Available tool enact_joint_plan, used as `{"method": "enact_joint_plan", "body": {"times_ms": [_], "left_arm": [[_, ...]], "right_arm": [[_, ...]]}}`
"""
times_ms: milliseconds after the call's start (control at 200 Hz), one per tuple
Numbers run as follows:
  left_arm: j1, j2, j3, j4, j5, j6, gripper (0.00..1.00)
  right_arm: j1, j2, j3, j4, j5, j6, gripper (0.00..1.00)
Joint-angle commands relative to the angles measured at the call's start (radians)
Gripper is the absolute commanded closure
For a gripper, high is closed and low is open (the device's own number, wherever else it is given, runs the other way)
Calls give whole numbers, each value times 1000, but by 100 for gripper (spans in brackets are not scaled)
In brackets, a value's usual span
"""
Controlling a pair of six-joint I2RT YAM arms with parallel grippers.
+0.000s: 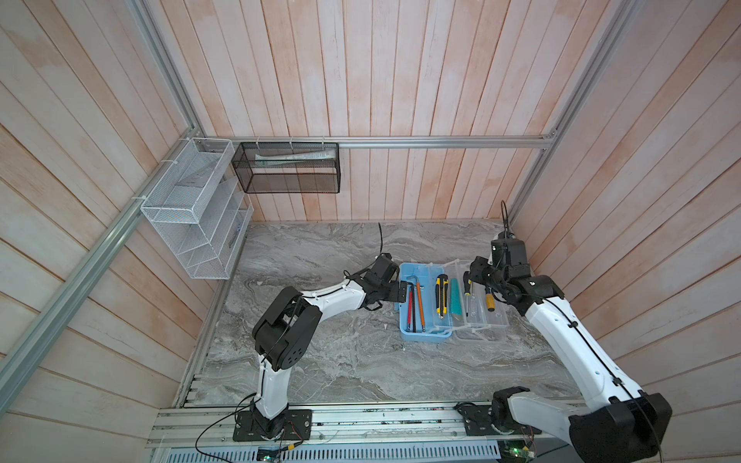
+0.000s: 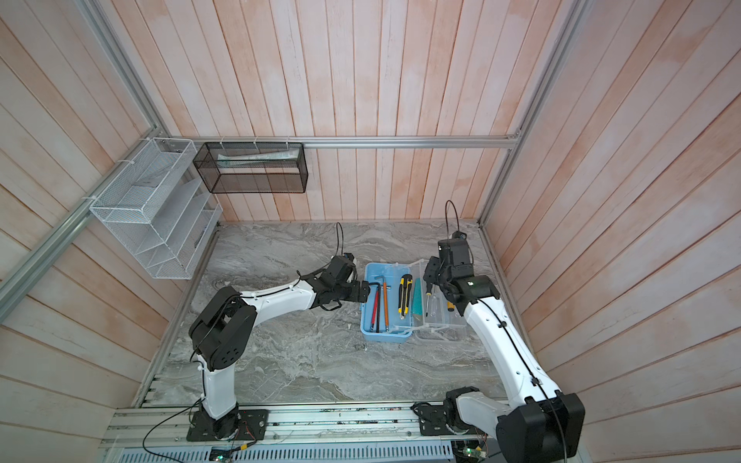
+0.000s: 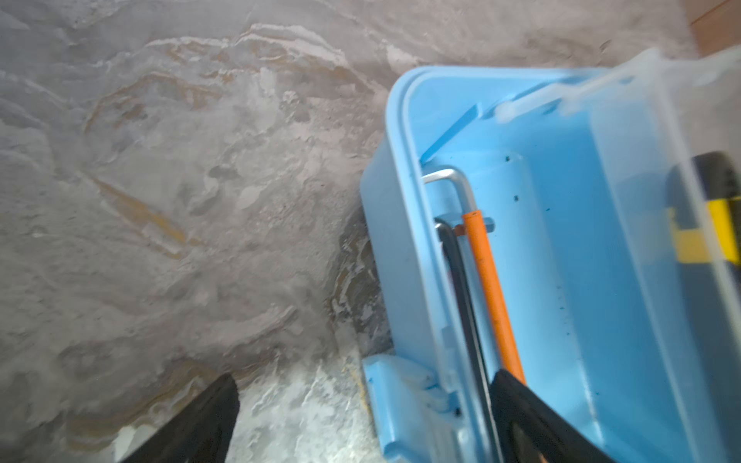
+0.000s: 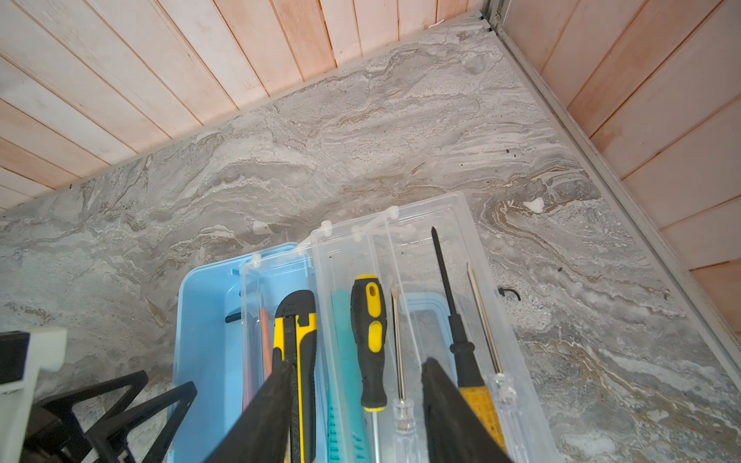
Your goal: Pack the tool kit
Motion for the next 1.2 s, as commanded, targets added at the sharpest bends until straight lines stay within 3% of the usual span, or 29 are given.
{"method": "enact_joint_plan", "body": {"times_ms": [0, 225, 500, 690, 875, 1130, 1195], "left_arm": [[5, 32, 31, -134, -118, 66, 0], [45, -1, -16, -193, -202, 95, 0], [104, -133, -163, -203, -223, 76, 0], [135, -212, -204, -230, -211, 56, 0], [185, -346, -190, -170, -119, 54, 0], [237, -414, -285, -90, -105, 19, 0], [237, -401, -312, -69, -97, 25, 7]], "right_arm": [[-28, -17, -10, 28, -46, -38, 49], [-136, -38, -44, 68, -137, -56, 44], [-236, -37, -105, 126, -238, -59, 45], [-295, -12, -169, 190, -382, -45, 47], [-367, 17, -272, 254, -488, -24, 56], [-373, 142, -382, 383, -625, -21, 70], [-373, 196, -382, 390, -665, -32, 77]]}}
